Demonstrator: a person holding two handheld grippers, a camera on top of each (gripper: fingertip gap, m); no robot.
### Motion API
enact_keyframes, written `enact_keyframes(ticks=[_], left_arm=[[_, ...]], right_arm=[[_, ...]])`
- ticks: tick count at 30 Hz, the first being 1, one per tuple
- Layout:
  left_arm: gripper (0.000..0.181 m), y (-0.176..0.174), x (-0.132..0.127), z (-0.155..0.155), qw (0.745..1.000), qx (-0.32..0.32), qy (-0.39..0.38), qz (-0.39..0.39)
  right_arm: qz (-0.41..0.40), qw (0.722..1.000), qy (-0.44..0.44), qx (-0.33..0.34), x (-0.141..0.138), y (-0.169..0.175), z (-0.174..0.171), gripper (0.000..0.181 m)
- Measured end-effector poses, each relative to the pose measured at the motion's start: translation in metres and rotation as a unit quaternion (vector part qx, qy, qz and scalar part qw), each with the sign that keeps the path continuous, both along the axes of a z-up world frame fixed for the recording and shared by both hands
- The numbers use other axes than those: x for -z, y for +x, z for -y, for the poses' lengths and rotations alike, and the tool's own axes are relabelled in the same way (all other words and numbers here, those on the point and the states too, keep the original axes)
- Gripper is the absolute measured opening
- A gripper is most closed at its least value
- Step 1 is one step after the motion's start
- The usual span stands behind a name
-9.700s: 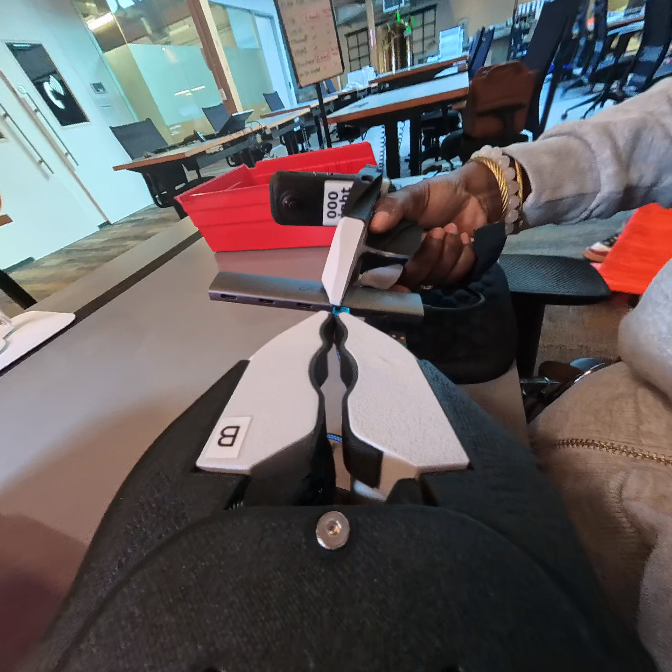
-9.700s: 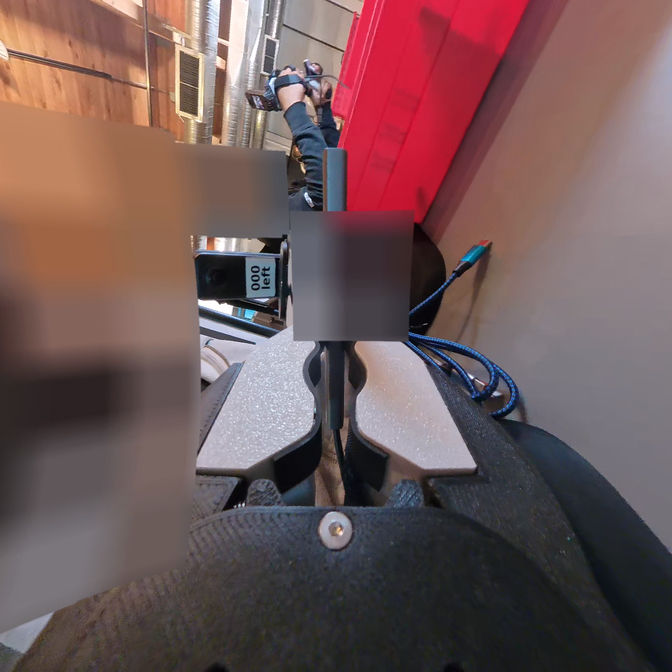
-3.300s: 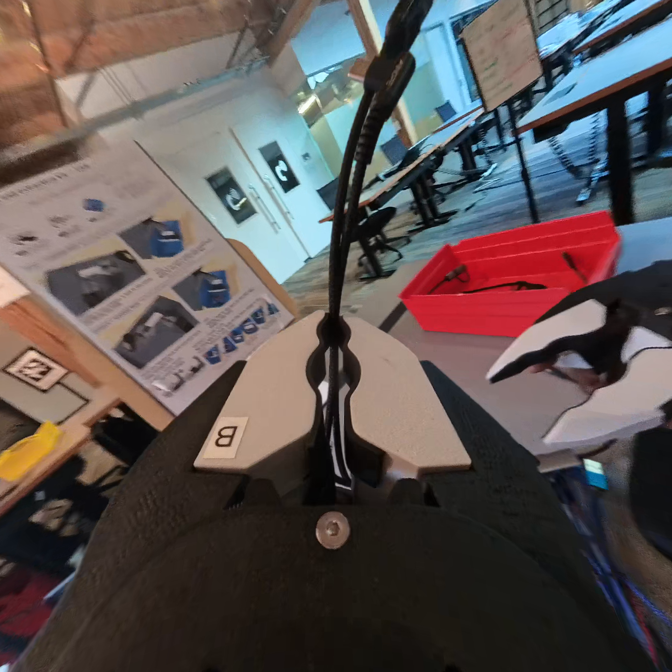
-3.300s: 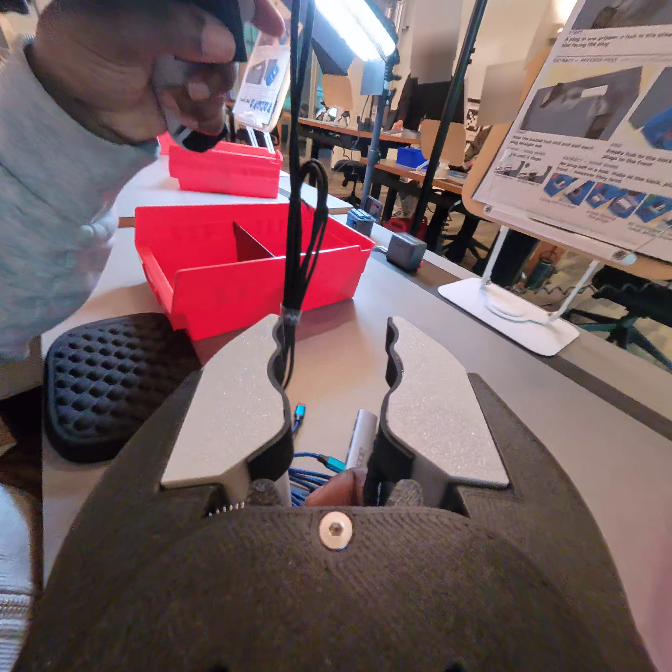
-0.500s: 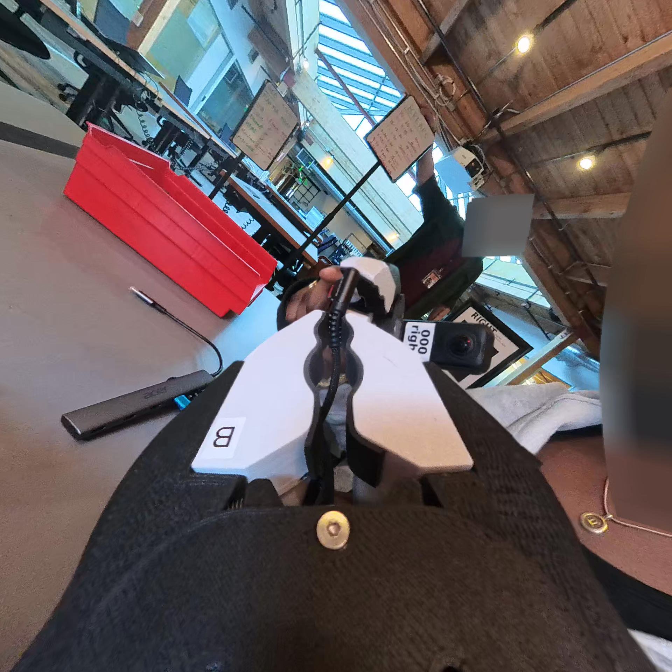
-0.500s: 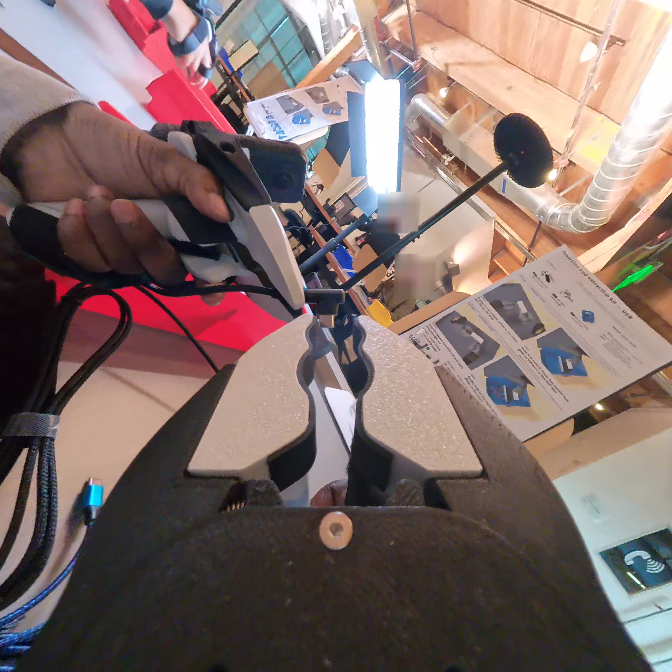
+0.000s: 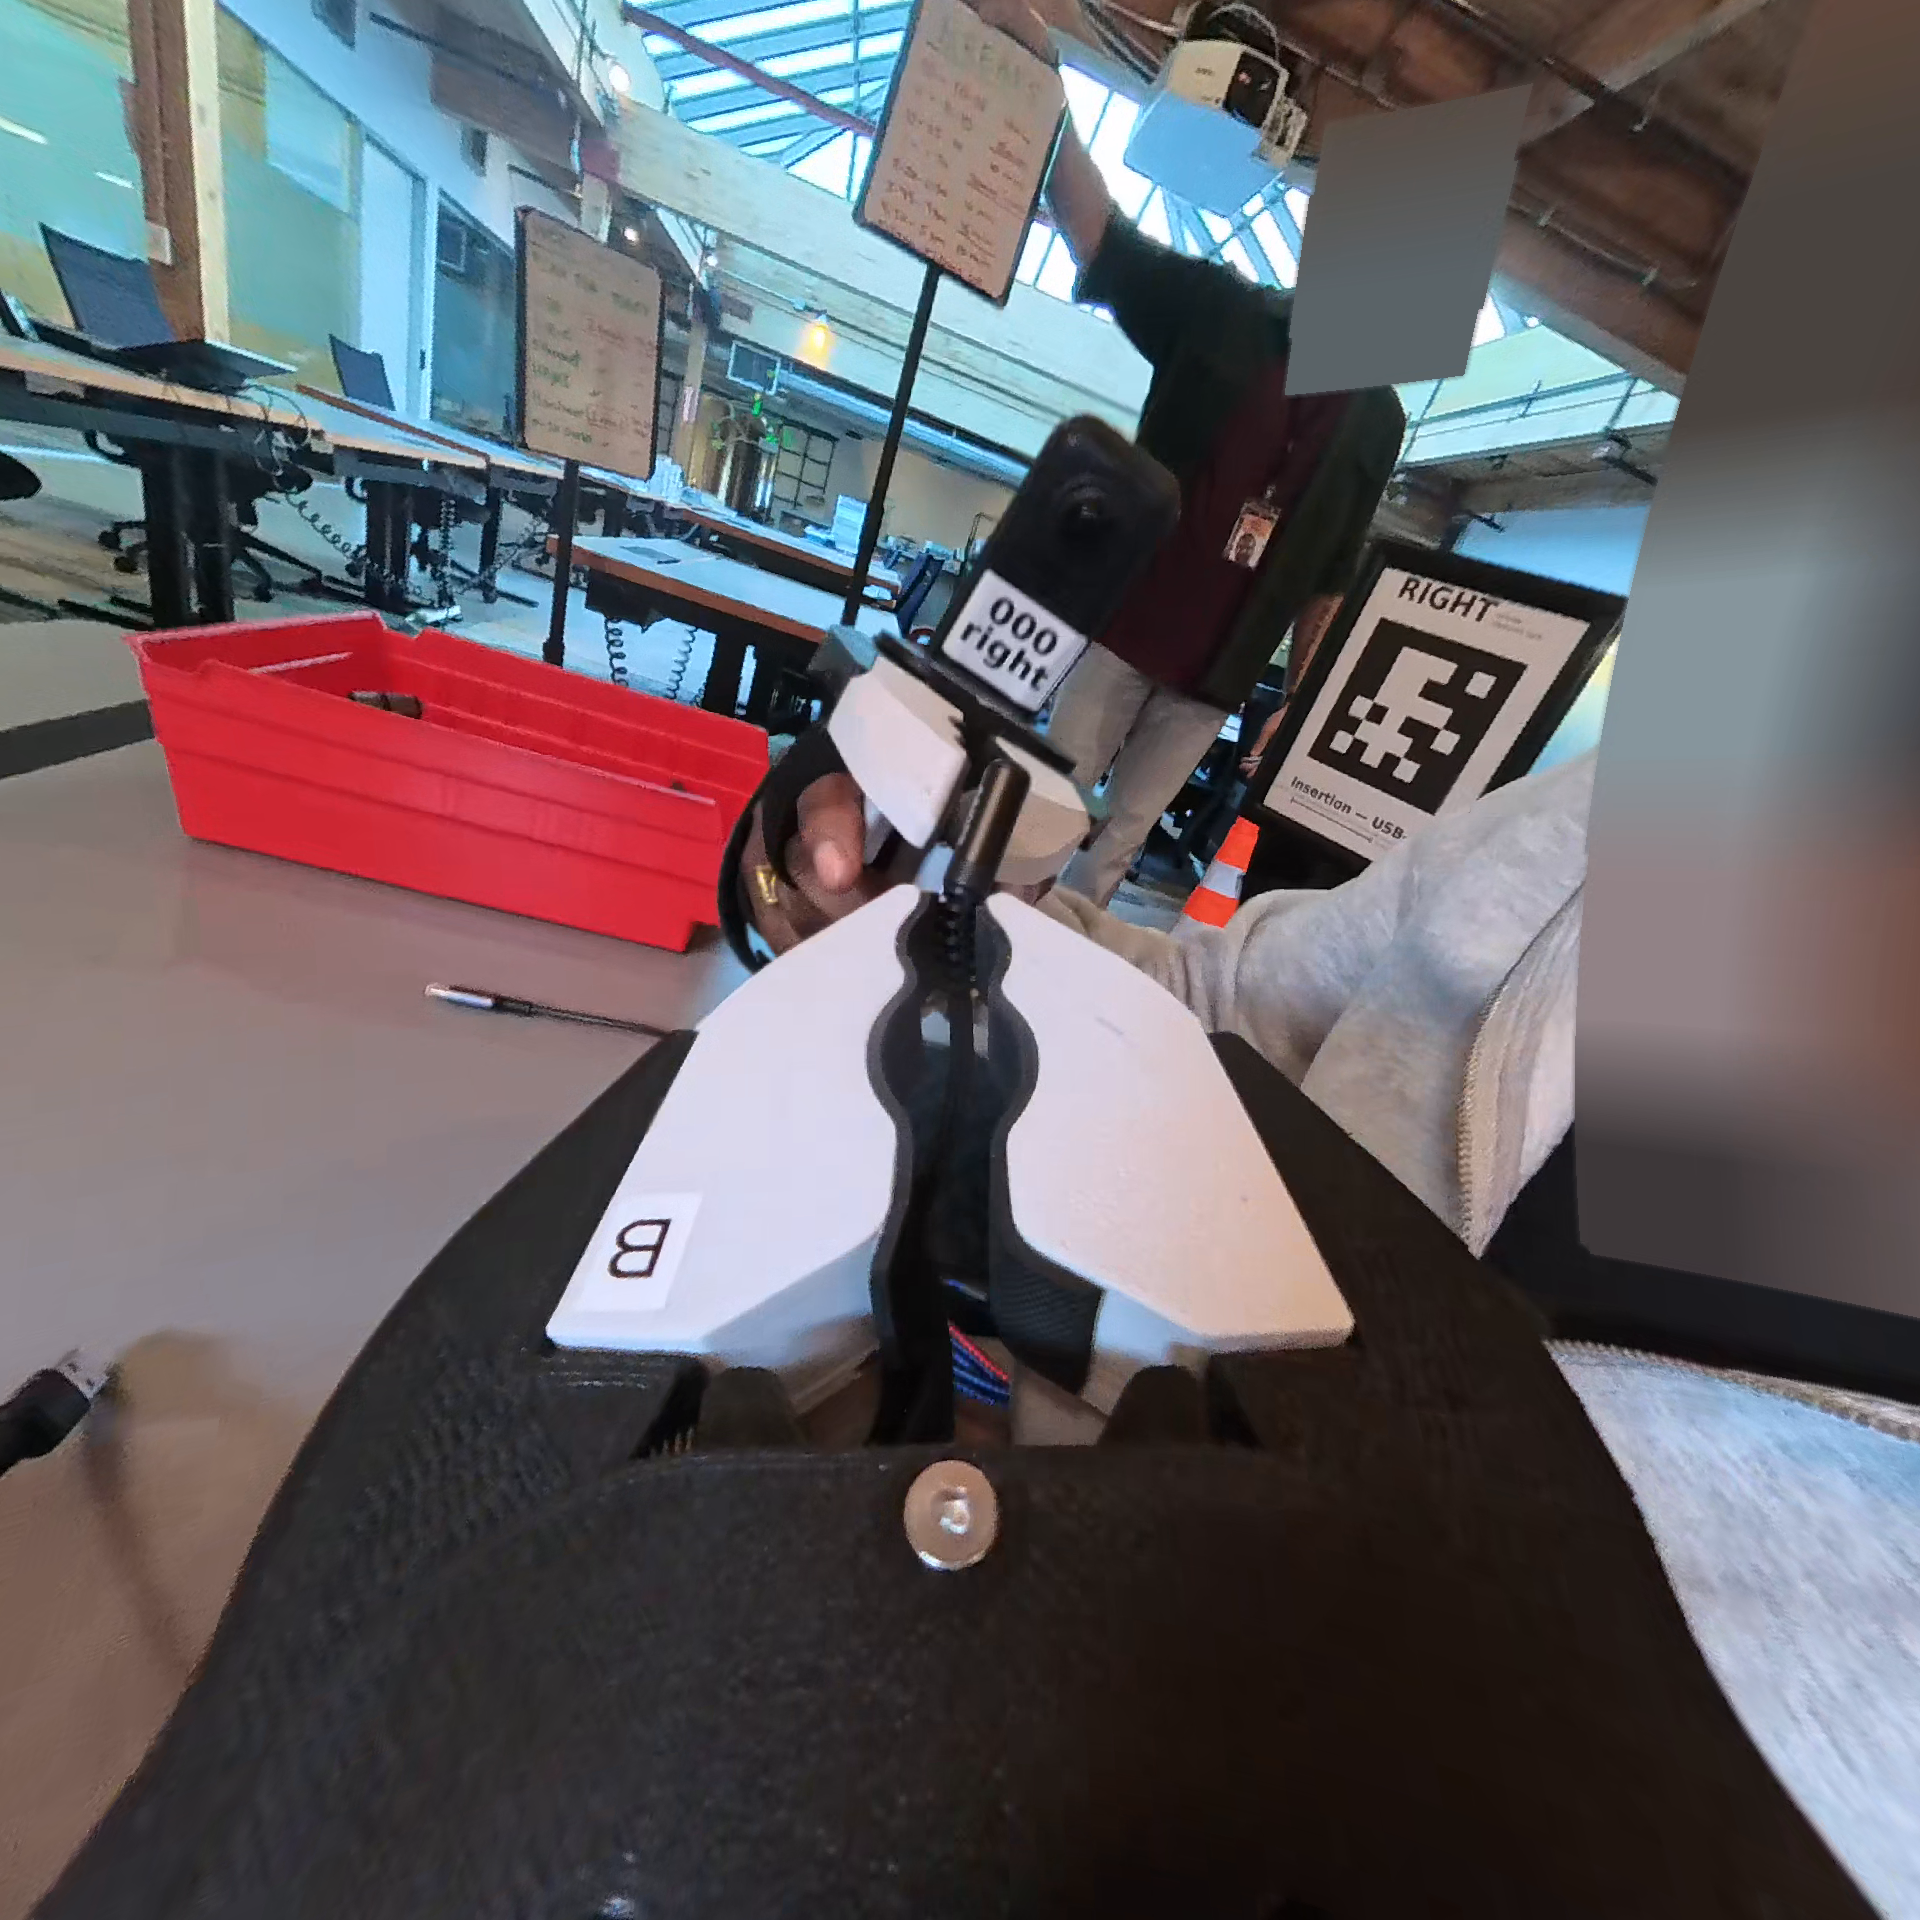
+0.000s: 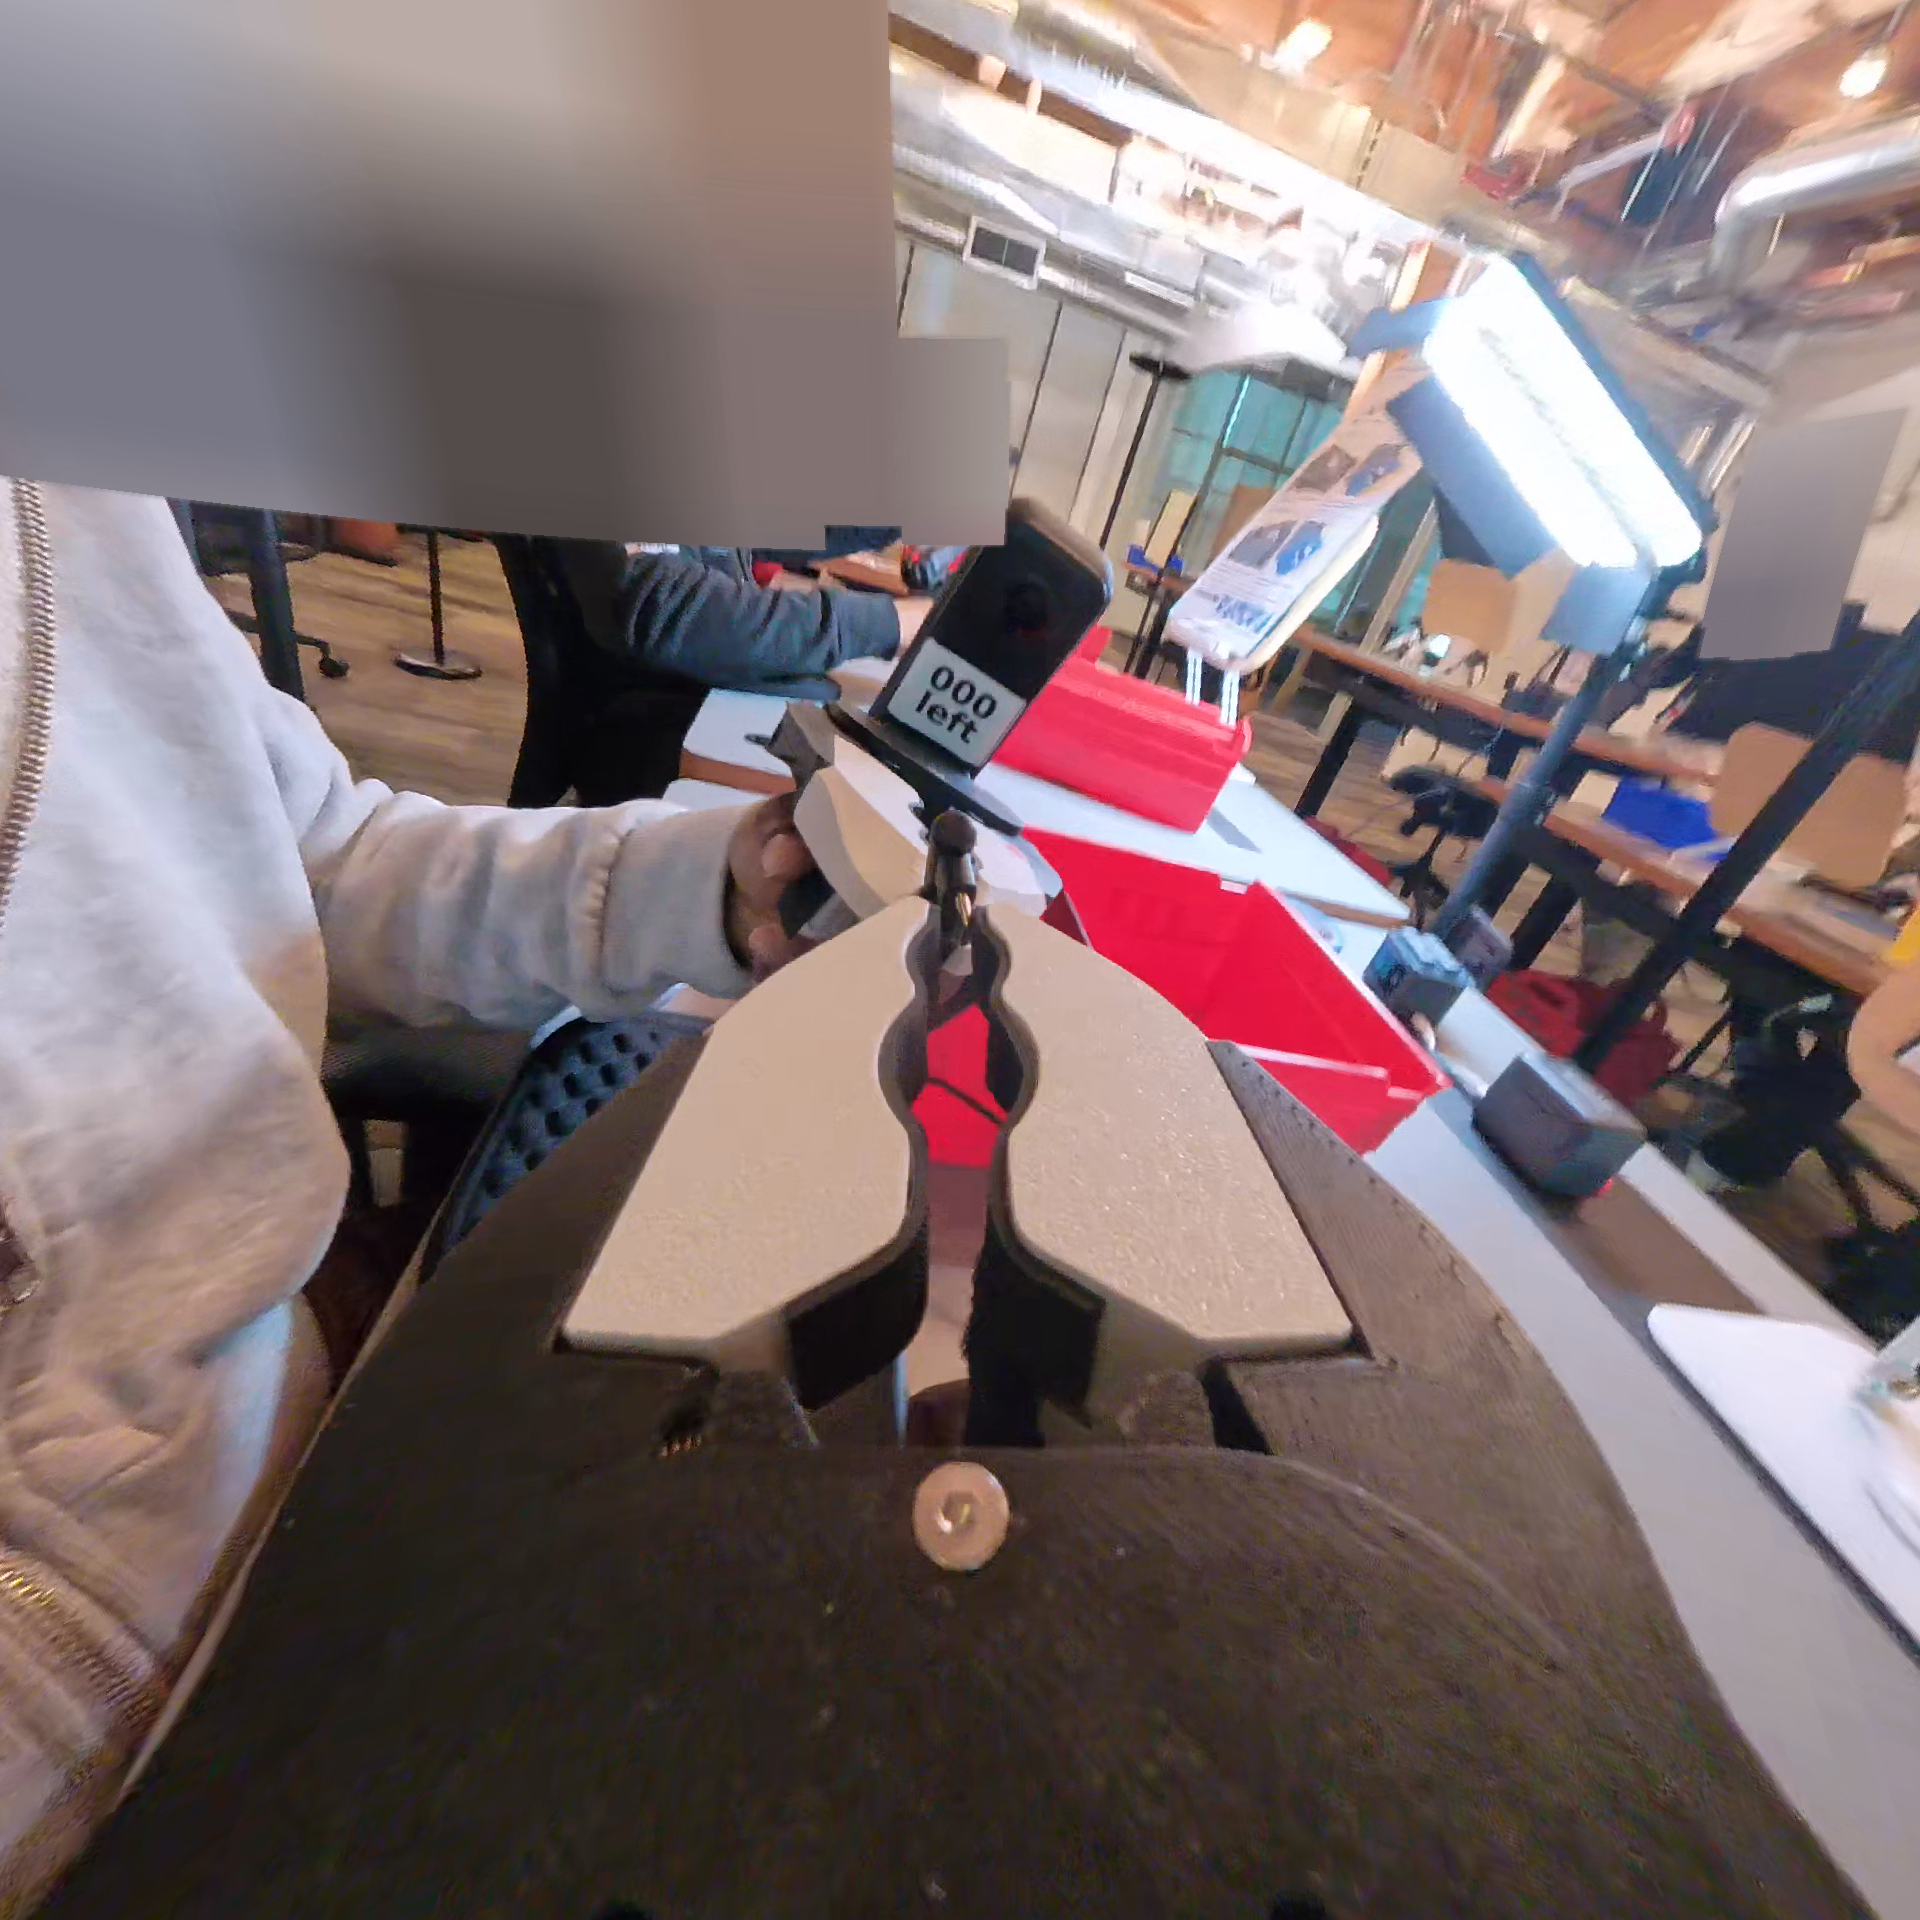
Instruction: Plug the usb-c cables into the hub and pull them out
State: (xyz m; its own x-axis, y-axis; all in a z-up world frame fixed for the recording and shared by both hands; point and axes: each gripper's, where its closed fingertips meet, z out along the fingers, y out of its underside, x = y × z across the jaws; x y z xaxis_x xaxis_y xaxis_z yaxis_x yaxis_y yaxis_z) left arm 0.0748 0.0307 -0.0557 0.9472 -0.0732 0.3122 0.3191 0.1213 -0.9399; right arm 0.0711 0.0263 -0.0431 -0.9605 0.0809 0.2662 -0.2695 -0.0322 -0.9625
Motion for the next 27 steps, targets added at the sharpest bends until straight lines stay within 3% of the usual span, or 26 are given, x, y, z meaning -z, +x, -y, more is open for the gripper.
enact_keyframes(ticks=[4, 6, 8, 10, 12, 15, 17, 20, 22, 27], left_arm=[[0.011, -0.016, -0.024, 0.010, 0.998, -0.055, 0.017, -0.016], [0.034, -0.031, -0.043, 0.023, 0.993, -0.112, 0.031, -0.037], [0.047, -0.038, -0.061, 0.039, 0.985, -0.155, 0.045, -0.055], [0.055, -0.035, -0.073, 0.051, 0.980, -0.178, 0.054, -0.074], [0.056, -0.026, -0.076, 0.058, 0.977, -0.187, 0.054, -0.090], [0.056, -0.017, -0.052, 0.058, 0.976, -0.201, -0.001, -0.081], [0.048, -0.017, -0.030, 0.058, 0.978, -0.207, -0.009, -0.006], [0.041, -0.009, -0.016, 0.052, 0.968, -0.132, 0.087, 0.194], [0.035, -0.004, -0.005, 0.042, 0.954, -0.094, 0.102, 0.265], [0.019, -0.013, 0.004, 0.029, 0.961, -0.118, 0.064, 0.244]], right_arm=[[-0.081, 0.996, -0.026, 0.031, -0.028, -0.008, 0.005, 0.002], [-0.178, 0.981, -0.029, 0.078, -0.053, -0.016, 0.004, 0.002], [-0.315, 0.939, -0.009, 0.136, -0.073, -0.023, 0.003, 0.002], [-0.454, 0.873, 0.038, 0.172, -0.077, -0.024, 0.008, 0.002], [-0.542, 0.820, 0.069, 0.172, -0.068, -0.019, 0.018, 0.001], [-0.594, 0.782, 0.077, 0.173, -0.049, -0.012, 0.024, 0.002], [-0.644, 0.736, 0.091, 0.190, -0.033, -0.011, 0.024, 0.002], [-0.706, 0.669, 0.120, 0.196, -0.006, -0.009, 0.025, 0.002], [-0.725, 0.648, 0.131, 0.193, 0.007, -0.010, 0.026, 0.002], [-0.740, 0.633, 0.143, 0.175, 0.019, -0.008, 0.024, 0.002]])
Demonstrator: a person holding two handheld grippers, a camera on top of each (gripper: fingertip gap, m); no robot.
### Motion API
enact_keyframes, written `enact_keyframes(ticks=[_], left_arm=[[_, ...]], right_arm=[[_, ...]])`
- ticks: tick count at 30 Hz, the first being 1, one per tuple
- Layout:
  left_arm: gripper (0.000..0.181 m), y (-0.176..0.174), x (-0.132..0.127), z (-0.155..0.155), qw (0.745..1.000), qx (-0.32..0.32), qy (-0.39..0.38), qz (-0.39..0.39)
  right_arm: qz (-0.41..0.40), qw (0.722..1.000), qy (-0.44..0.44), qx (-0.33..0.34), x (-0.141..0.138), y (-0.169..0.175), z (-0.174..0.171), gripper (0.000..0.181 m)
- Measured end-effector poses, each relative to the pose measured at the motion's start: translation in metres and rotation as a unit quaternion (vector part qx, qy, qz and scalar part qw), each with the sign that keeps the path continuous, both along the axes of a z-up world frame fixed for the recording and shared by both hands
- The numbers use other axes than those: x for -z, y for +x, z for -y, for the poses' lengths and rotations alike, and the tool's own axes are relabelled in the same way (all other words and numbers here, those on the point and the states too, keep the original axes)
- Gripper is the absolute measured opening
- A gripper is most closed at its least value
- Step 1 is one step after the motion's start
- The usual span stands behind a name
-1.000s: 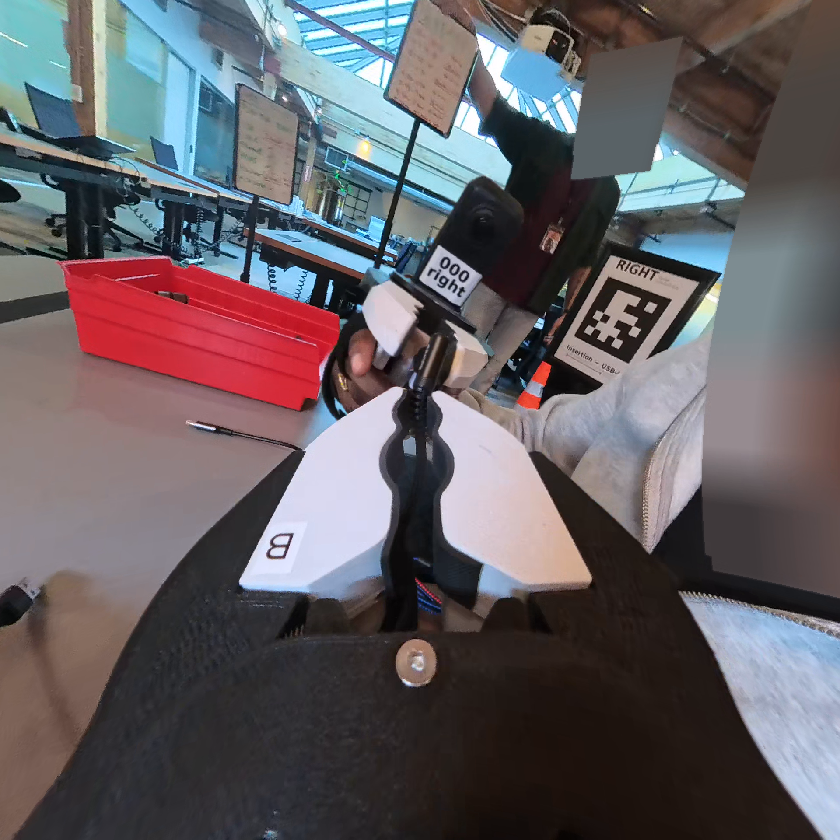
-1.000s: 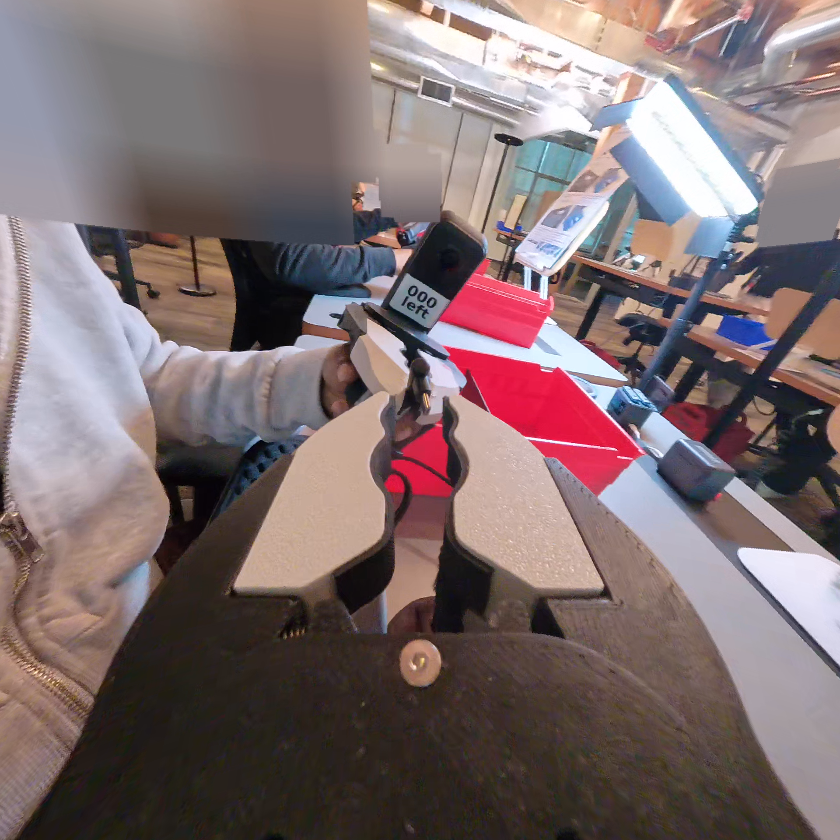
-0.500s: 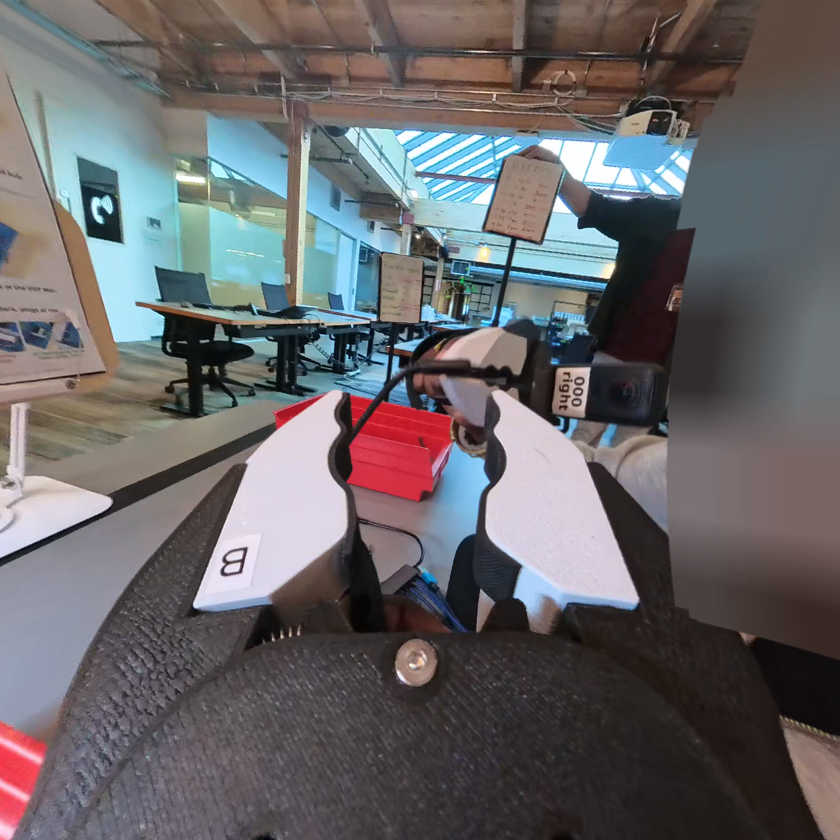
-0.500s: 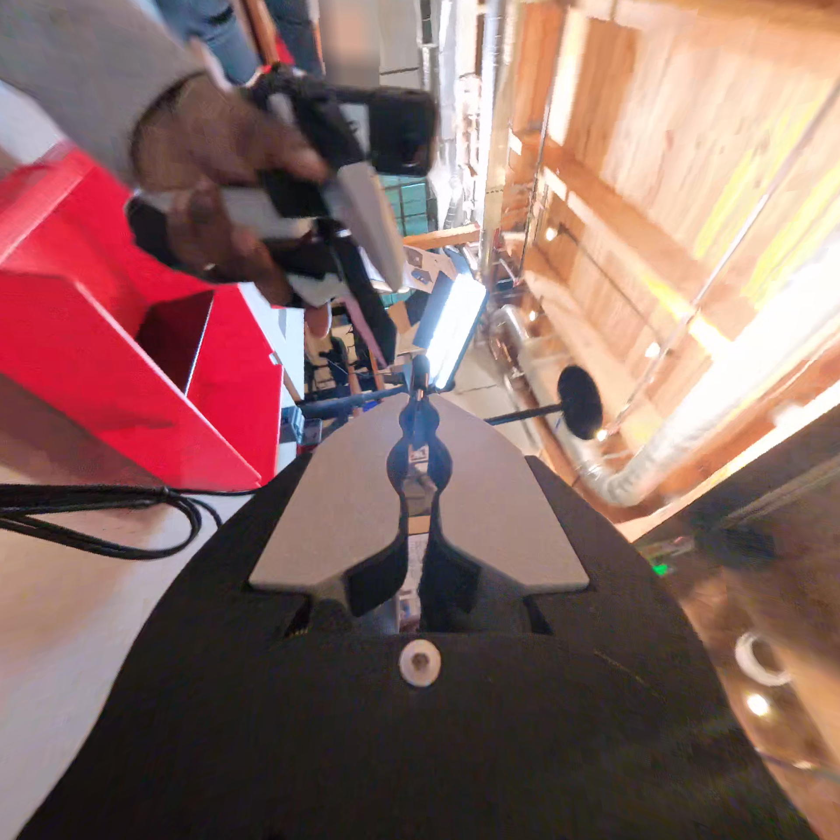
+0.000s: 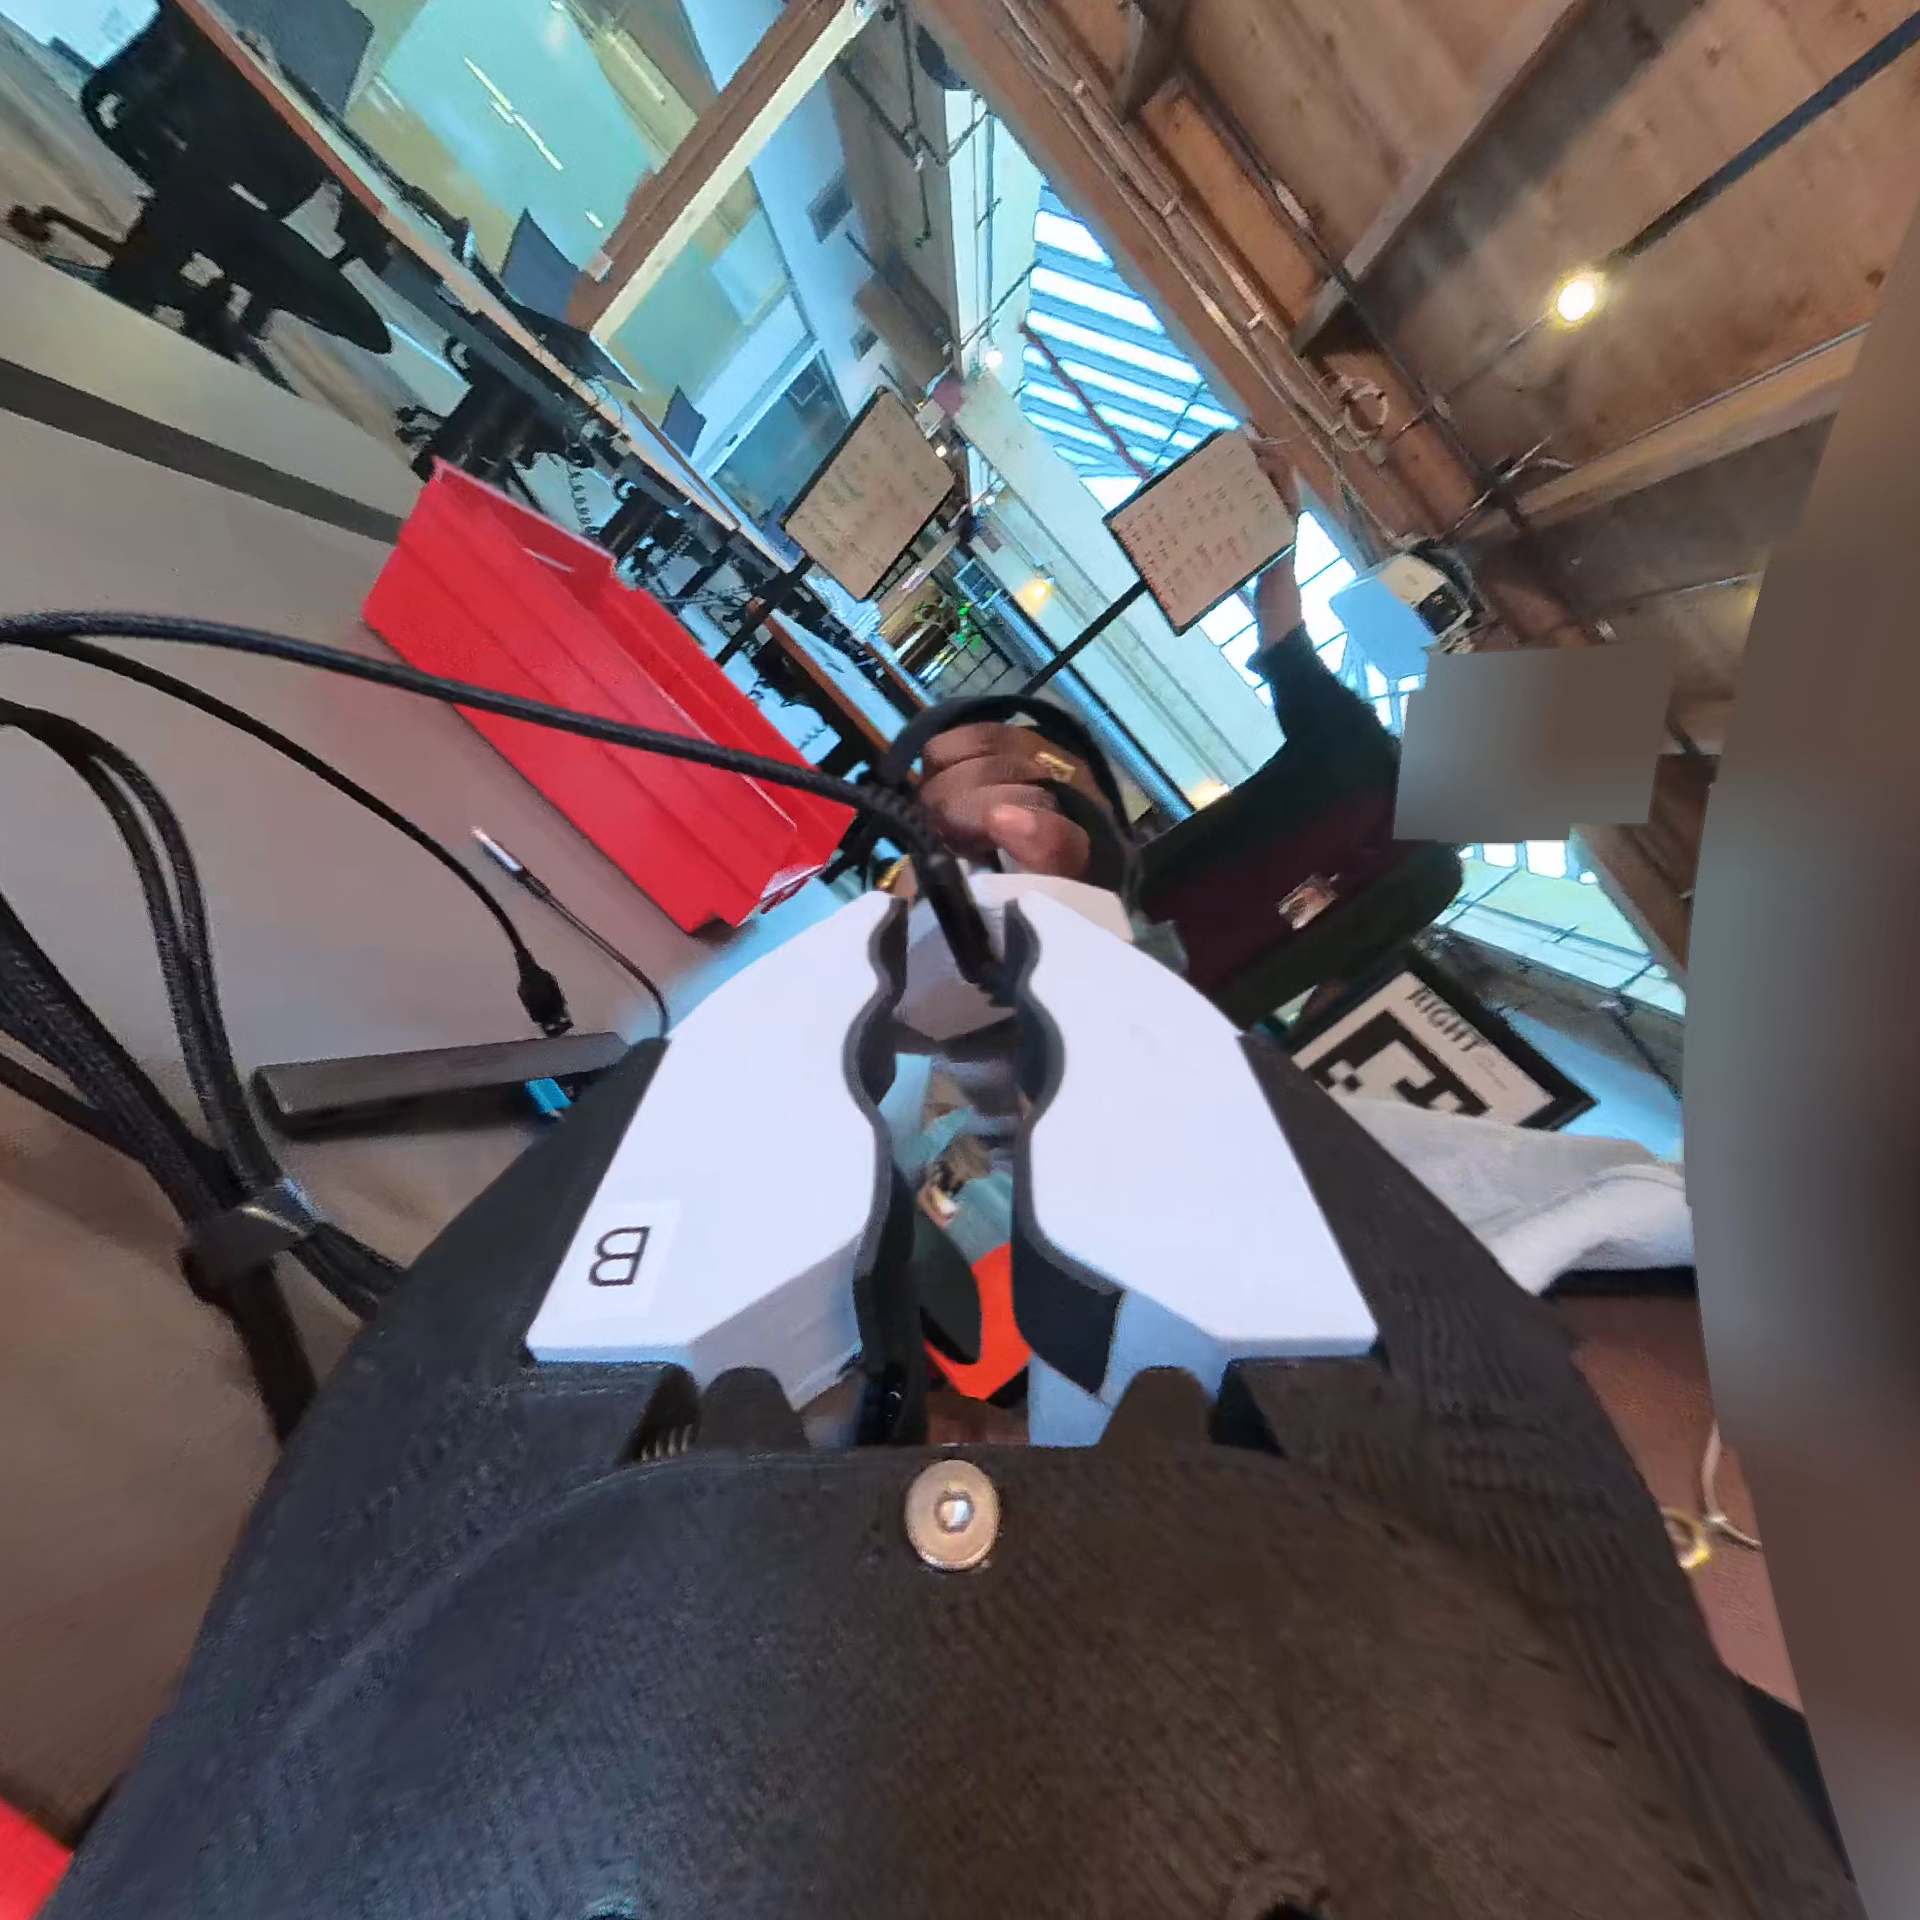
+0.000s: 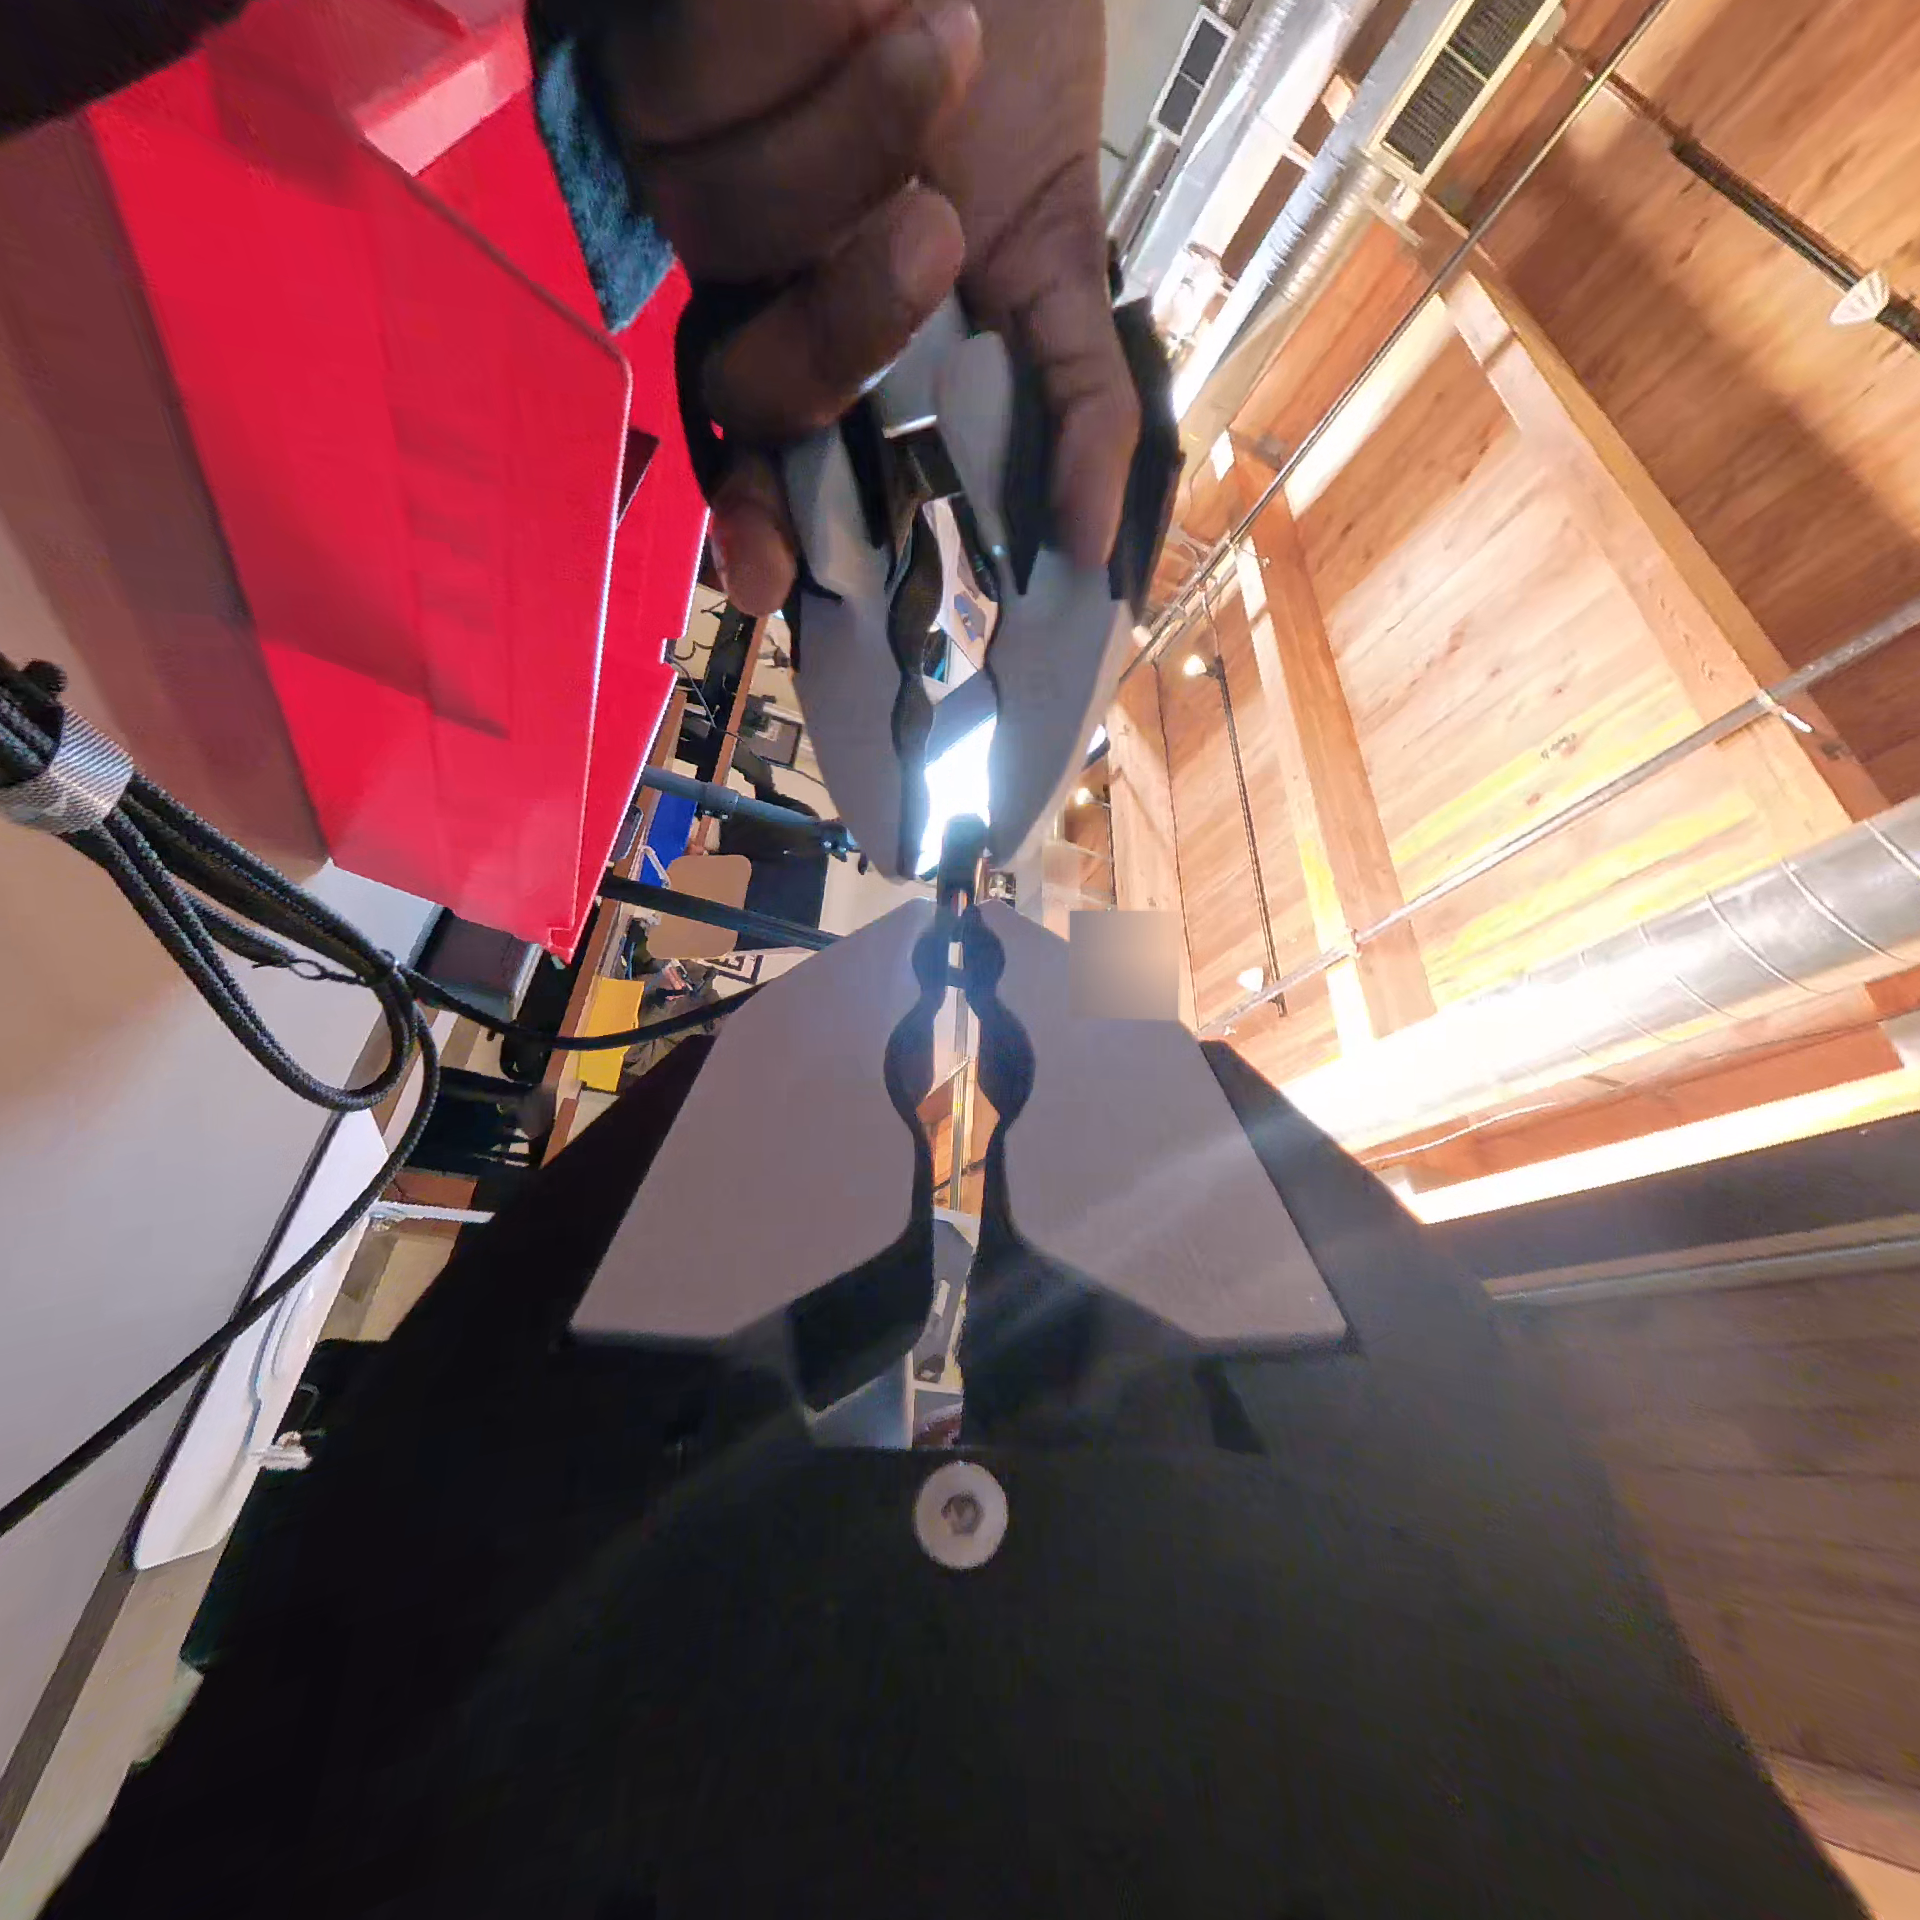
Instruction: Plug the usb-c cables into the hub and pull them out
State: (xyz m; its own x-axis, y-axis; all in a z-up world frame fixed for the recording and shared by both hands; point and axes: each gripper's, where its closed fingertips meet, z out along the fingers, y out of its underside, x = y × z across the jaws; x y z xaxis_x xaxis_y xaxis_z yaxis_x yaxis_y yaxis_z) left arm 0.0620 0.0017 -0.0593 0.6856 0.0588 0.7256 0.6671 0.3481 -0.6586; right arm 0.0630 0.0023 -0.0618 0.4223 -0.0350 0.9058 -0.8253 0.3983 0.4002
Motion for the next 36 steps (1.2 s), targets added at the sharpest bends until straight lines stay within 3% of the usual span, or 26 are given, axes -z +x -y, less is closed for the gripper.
enact_keyframes(ticks=[11, 14, 17, 20, 22, 24, 26, 31, 32, 36], left_arm=[[0.009, 0.006, 0.018, -0.026, 0.997, 0.058, -0.053, -0.018], [0.009, 0.008, 0.017, -0.030, 0.996, 0.040, -0.059, -0.053], [0.008, 0.003, 0.013, -0.027, 0.996, 0.012, -0.048, -0.077], [0.008, 0.000, 0.015, -0.022, 0.993, -0.015, -0.050, -0.101], [0.008, -0.001, 0.021, -0.020, 0.991, -0.032, -0.066, -0.110], [0.008, -0.003, 0.029, -0.017, 0.989, -0.048, -0.081, -0.115], [0.008, -0.002, 0.036, -0.016, 0.988, -0.053, -0.089, -0.117], [0.008, -0.002, 0.048, -0.016, 0.984, -0.058, -0.108, -0.125], [0.008, -0.001, 0.049, -0.016, 0.985, -0.054, -0.106, -0.125], [0.008, 0.001, 0.056, -0.020, 0.988, -0.040, -0.099, -0.116]], right_arm=[[0.005, 0.999, 0.034, 0.017, 0.015, 0.002, -0.018, 0.003], [0.117, 0.993, -0.017, 0.010, 0.012, 0.000, -0.026, 0.012], [0.313, 0.946, -0.082, 0.023, 0.007, -0.015, -0.044, 0.028], [0.513, 0.849, -0.118, 0.046, 0.012, -0.033, -0.068, 0.037], [0.648, 0.746, -0.125, 0.082, 0.025, -0.045, -0.088, 0.055], [0.766, 0.625, -0.107, 0.109, 0.043, -0.048, -0.109, 0.065], [0.838, 0.522, -0.099, 0.123, 0.057, -0.050, -0.127, 0.064], [0.937, 0.311, -0.040, 0.155, 0.092, -0.046, -0.148, 0.061], [0.943, 0.279, -0.027, 0.178, 0.103, -0.045, -0.149, 0.060], [0.950, 0.213, 0.027, 0.226, 0.136, -0.041, -0.138, 0.061]])
